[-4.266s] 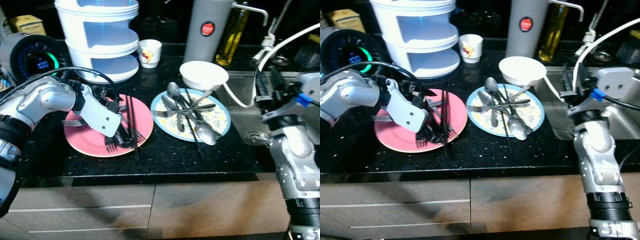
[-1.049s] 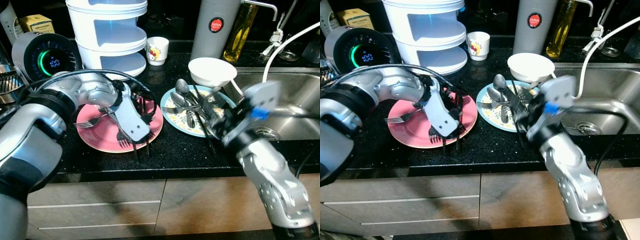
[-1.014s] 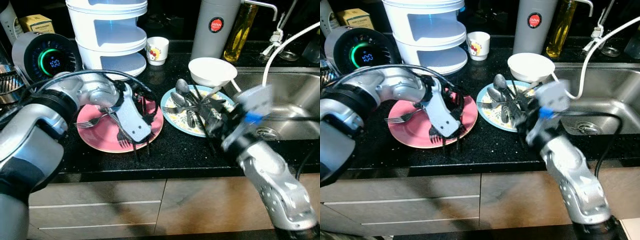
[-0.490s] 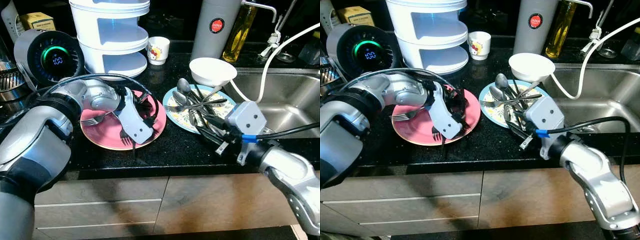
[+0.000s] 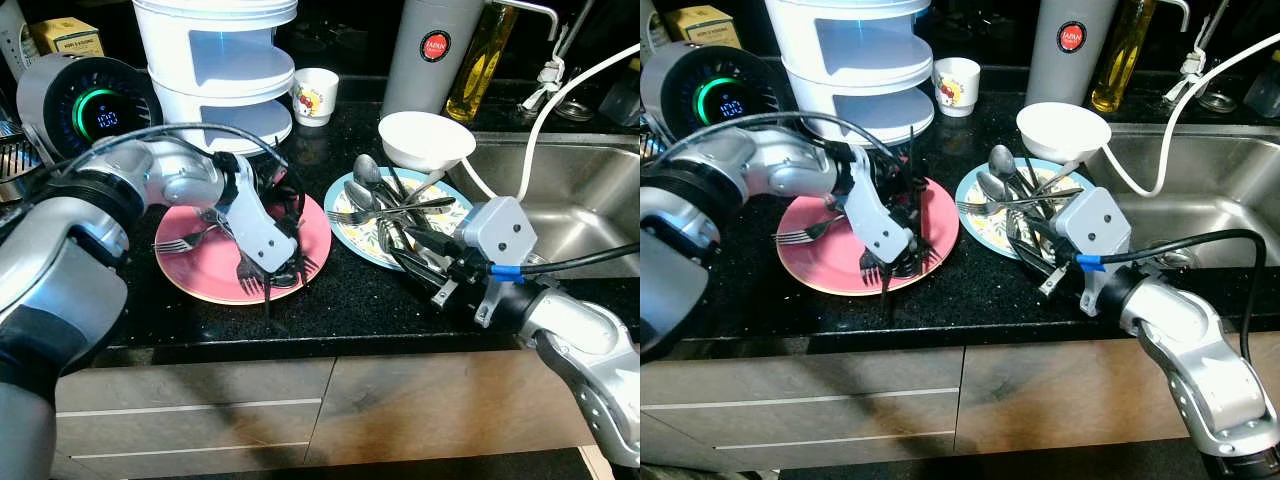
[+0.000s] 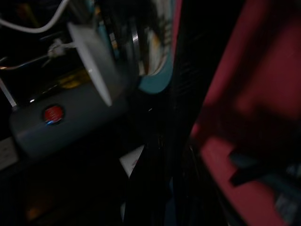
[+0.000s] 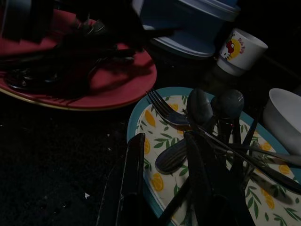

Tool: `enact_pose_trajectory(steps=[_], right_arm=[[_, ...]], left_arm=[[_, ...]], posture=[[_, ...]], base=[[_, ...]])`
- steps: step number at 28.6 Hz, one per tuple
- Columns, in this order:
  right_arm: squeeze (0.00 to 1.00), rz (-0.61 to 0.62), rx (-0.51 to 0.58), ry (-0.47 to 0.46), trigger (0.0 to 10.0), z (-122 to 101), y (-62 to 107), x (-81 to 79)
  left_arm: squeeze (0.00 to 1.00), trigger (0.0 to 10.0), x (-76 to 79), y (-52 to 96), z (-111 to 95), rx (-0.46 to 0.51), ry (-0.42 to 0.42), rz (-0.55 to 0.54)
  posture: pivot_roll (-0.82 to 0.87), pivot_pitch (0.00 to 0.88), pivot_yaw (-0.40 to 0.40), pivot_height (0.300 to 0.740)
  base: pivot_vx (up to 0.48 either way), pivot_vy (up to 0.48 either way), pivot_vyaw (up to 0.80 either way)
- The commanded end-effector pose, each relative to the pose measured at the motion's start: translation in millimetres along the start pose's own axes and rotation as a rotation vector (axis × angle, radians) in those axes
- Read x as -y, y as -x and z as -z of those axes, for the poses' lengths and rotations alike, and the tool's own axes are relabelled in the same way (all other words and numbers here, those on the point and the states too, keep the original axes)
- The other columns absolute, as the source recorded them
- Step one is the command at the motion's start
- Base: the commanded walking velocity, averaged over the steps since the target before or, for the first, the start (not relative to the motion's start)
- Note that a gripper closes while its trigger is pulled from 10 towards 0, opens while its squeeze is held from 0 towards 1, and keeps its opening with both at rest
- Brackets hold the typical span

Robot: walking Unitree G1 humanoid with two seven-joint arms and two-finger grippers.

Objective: Kitchen organization

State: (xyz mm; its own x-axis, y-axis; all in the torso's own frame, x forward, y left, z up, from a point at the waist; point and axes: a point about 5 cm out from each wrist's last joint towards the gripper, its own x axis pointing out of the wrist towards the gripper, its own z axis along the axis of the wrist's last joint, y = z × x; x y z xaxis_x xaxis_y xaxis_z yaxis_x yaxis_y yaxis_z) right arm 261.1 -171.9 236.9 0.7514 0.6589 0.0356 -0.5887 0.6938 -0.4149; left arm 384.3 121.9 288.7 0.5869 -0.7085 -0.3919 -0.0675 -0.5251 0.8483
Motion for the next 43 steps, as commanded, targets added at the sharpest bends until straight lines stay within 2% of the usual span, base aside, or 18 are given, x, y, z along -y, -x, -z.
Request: enact_pose_trajectory(steps=[1,7,10,15,22,23,25,27,28,31,32,33,34,36,37,39,42,43], right_arm=[[0.0,0.013,0.031,0.006,10.0,-4.1,1.4,3.0],[0.0,0.018,0.046,-0.004,10.0,-5.2,1.4,2.8],[0.0,0.017,0.05,-0.004,10.0,-5.0,0.5,2.6],[0.0,0.017,0.059,-0.003,10.0,-5.8,-0.7,2.8],[0.0,0.018,0.071,-0.003,10.0,-5.9,-2.8,1.8],[0.0,0.018,0.071,-0.003,10.0,-5.9,-2.8,1.8],[0.0,0.024,0.073,-0.002,10.0,-5.9,-3.0,1.9],[0.0,0.074,0.085,-0.012,10.0,-5.2,-3.9,5.4],[0.0,0.091,0.089,-0.017,10.0,-5.1,-4.2,6.5],[0.0,0.221,0.136,-0.047,10.0,-8.1,-4.8,16.5],[0.0,0.221,0.136,-0.047,10.0,-8.1,-4.8,16.5],[0.0,0.319,0.173,-0.066,10.0,-11.6,-4.0,26.6],[0.0,0.319,0.173,-0.066,10.0,-11.6,-4.0,26.6],[0.0,0.4,0.205,-0.08,10.0,-15.0,-3.0,36.7],[0.0,0.4,0.205,-0.08,10.0,-15.0,-3.0,36.7],[0.0,0.448,0.226,-0.088,10.0,-17.4,-2.9,43.1],[0.0,0.461,0.232,-0.091,10.0,-18.1,-3.2,44.9],[0.0,0.467,0.236,-0.094,10.0,-18.2,-3.9,45.4]], left_arm=[[0.0,10.0,-17.8,9.8,5.4,-0.005,-0.026,-0.053],[0.0,10.0,-38.0,29.0,16.7,-0.048,-0.022,-0.162],[0.0,10.0,-50.2,41.9,27.0,-0.113,-0.015,-0.232],[0.0,10.0,-56.3,50.0,33.4,-0.153,0.007,-0.269],[0.0,10.0,-60.1,61.9,41.1,-0.167,0.19,-0.402],[0.0,10.0,-60.1,61.9,41.1,-0.167,0.19,-0.402],[0.0,10.0,-60.7,63.1,43.5,-0.162,0.292,-0.464],[0.0,10.0,-60.9,62.7,49.4,-0.144,0.545,-0.584],[0.0,10.0,-60.1,62.8,51.1,-0.126,0.631,-0.619],[0.0,10.0,-63.5,64.8,59.6,-0.006,1.062,-0.851],[0.0,10.0,-63.5,64.8,59.6,-0.006,1.062,-0.851],[0.0,10.0,-61.5,65.8,60.0,0.128,1.329,-0.945],[0.0,10.0,-61.5,65.8,60.0,0.128,1.329,-0.945],[0.0,10.0,-56.6,65.1,48.6,0.272,1.497,-0.971],[0.0,10.0,-56.6,65.1,48.6,0.272,1.497,-0.971],[0.0,10.0,-53.8,65.1,34.0,0.362,1.548,-0.965],[0.0,10.0,-54.8,66.7,28.3,0.4,1.548,-0.976],[0.0,10.0,-56.6,70.2,25.2,0.453,1.567,-0.991]], posture=[[-0.02,0.067,0.007,0.74],[-0.01,0.065,0.007,0.74],[-0.01,0.06,0.008,0.74],[-0.01,0.051,0.01,0.74],[0.0,0.037,0.016,0.74],[0.0,0.037,0.016,0.74],[0.0,0.031,0.022,0.74],[-0.01,0.028,0.024,0.74],[-0.01,0.031,0.023,0.74],[-0.01,0.037,0.027,0.74],[-0.01,0.037,0.027,0.74],[-0.01,0.041,0.024,0.74],[-0.01,0.041,0.024,0.74],[0.0,0.04,0.024,0.74],[0.0,0.04,0.024,0.74],[0.0,0.045,0.02,0.74],[0.0,0.046,0.018,0.74],[0.01,0.047,0.017,0.74]], base=[[0.0,0.0,0.0],[0.0,0.0,0.0],[0.0,0.0,0.0],[0.0,0.0,0.0],[0.0,0.0,0.0],[0.0,0.0,0.0],[0.0,0.0,0.0],[0.0,0.0,0.0],[0.0,0.0,0.0],[0.0,0.0,0.0],[0.0,0.0,0.0],[0.0,0.0,0.0],[0.0,0.0,0.0],[0.0,0.0,0.0],[0.0,0.0,0.0],[0.0,0.0,0.0],[0.0,0.0,0.0],[0.0,0.0,0.0]])
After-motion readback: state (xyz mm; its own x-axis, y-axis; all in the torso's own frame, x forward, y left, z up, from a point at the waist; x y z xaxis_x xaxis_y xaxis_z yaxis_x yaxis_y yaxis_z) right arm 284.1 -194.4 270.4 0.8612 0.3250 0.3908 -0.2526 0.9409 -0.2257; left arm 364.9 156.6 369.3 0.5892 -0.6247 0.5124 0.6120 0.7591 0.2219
